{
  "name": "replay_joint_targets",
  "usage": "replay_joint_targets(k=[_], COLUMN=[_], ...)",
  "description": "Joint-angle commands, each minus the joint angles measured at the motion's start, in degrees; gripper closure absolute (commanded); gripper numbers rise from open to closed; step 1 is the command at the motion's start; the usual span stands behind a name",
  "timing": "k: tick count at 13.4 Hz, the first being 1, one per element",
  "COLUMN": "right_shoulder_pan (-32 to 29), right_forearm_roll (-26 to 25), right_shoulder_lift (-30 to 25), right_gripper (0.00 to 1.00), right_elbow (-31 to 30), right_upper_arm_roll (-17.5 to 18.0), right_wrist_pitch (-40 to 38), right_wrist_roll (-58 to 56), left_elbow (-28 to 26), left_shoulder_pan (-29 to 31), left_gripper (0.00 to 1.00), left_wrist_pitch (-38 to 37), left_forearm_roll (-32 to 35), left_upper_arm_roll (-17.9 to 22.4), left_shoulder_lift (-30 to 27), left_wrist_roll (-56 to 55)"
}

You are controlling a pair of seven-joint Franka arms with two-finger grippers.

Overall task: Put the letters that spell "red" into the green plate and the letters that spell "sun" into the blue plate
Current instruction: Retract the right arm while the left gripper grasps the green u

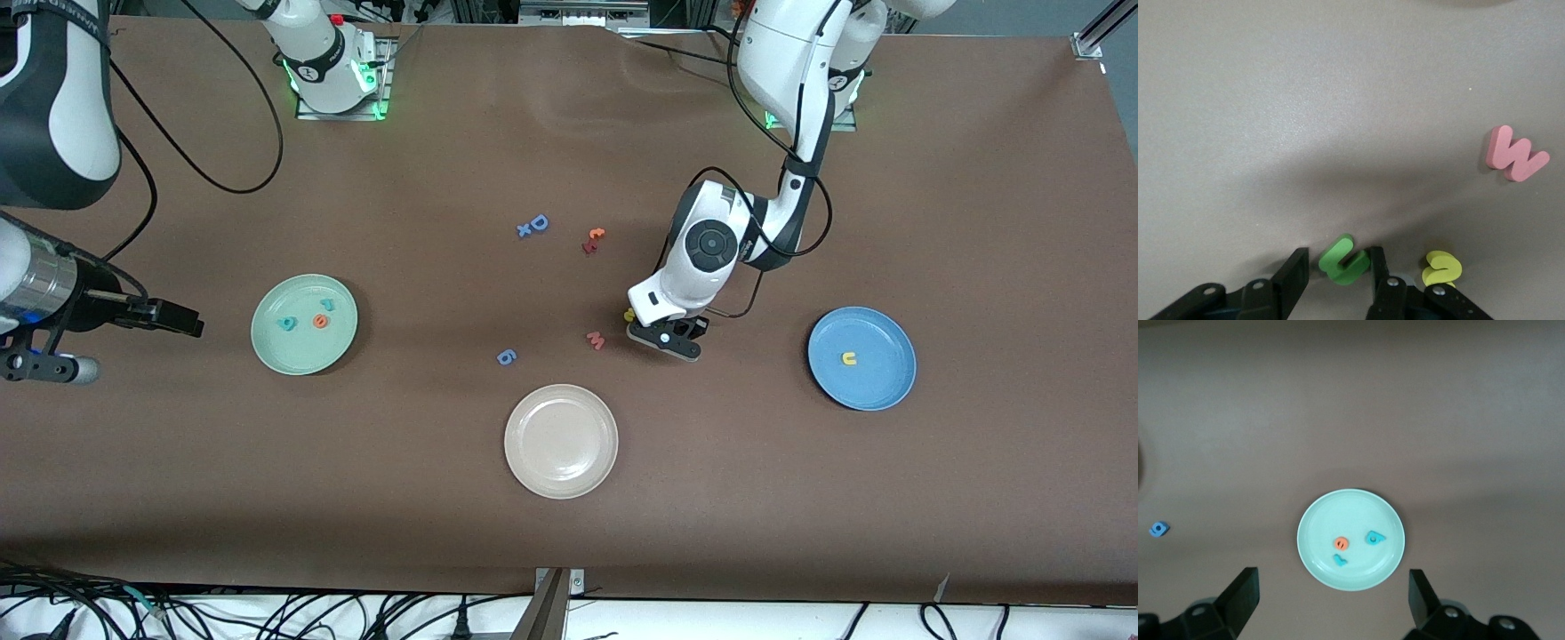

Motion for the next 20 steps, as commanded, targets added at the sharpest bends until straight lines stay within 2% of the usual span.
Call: replay_joint_targets(k=[1, 5, 10, 15, 18, 20], right_shoulder_pan=[0.1, 0.0, 0.2, 0.1, 0.2, -0.1], right_forearm_roll=[-1.2, -0.9, -0.6, -0.6, -0.4, -0.3], right_shoulder_lift=[-5.8, -5.7, -5.8, -6.0, -5.2, -4.4], right_gripper=[0.01, 0.0, 0.0, 0.0, 0.0, 0.0], right_elbow=[-8.6, -6.7, -5.4, -4.4, -4.0, -2.5], right_upper_arm_roll=[0.7, 0.6, 2.0, 3.2, 3.3, 3.1], right_wrist_pitch=[4.4, 4.3, 4.3, 4.3, 5.1, 5.6], right_wrist_roll=[-0.3, -0.5, 0.6, -0.2, 0.7, 0.0], left_elbow=[0.2, 0.2, 0.2, 0.2, 1.1, 3.3], left_shoulder_pan=[-1.0, -1.0, -1.1, -1.1, -0.9, -0.4], left_gripper=[0.57, 0.58, 0.69, 0.71, 0.71, 0.72], left_wrist_pitch=[0.3, 0.3, 0.5, 0.5, -0.2, -5.5], left_forearm_roll=[-1.3, -1.3, -1.2, -0.4, 0.2, 2.3], left_upper_arm_roll=[1.1, 1.3, 1.3, 1.3, 3.8, 5.7], left_shoulder_lift=[0.1, 0.0, 0.1, 0.0, -0.3, -0.9], left_wrist_roll=[-0.2, -0.2, -0.2, -0.2, 0.5, 0.7])
